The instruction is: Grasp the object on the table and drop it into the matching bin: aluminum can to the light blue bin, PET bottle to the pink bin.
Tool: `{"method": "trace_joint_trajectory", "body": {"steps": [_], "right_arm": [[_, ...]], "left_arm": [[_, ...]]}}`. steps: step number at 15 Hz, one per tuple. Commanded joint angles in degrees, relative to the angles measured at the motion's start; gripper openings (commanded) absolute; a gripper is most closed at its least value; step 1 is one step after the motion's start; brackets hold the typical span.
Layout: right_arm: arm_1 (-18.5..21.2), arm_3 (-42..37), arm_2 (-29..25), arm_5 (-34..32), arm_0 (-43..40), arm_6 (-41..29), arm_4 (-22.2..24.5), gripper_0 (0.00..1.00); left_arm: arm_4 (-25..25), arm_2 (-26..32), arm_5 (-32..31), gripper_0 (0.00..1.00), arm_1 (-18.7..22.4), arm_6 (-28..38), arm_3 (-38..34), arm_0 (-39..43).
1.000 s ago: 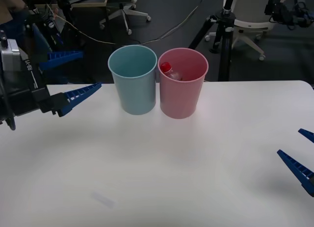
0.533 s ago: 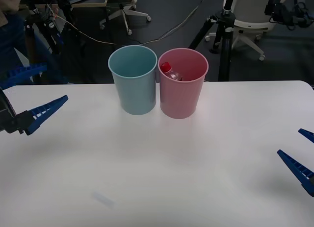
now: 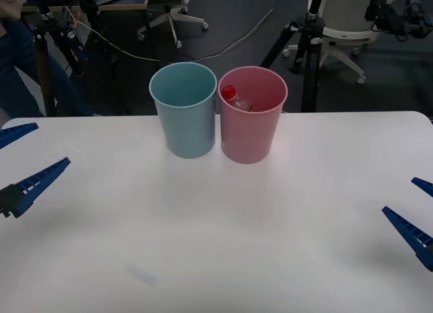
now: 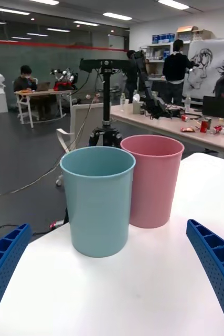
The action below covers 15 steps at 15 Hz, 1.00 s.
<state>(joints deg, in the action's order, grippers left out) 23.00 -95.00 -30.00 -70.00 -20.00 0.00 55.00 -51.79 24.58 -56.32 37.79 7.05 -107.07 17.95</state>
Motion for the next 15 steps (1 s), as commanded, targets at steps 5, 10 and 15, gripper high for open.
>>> {"method": "trace_joint_trajectory", "body": {"steps": [5, 10, 15], "right_arm": [[0.0, 0.0, 0.0, 0.0, 0.0, 0.0, 0.0, 1.00], [0.0, 0.0, 0.0, 0.0, 0.0, 0.0, 0.0, 1.00], [0.0, 0.0, 0.0, 0.0, 0.0, 0.0, 0.0, 1.00]], "left_arm": [[-4.8, 7.6, -7.7, 1.00, -12.4, -0.6, -2.9, 8.2], [-1.7, 8.5, -7.7, 1.00, -13.0, -2.9, -3.2, 15.0], [-1.6, 8.9, -7.7, 1.00, -12.9, -3.8, -3.1, 15.7]]}}
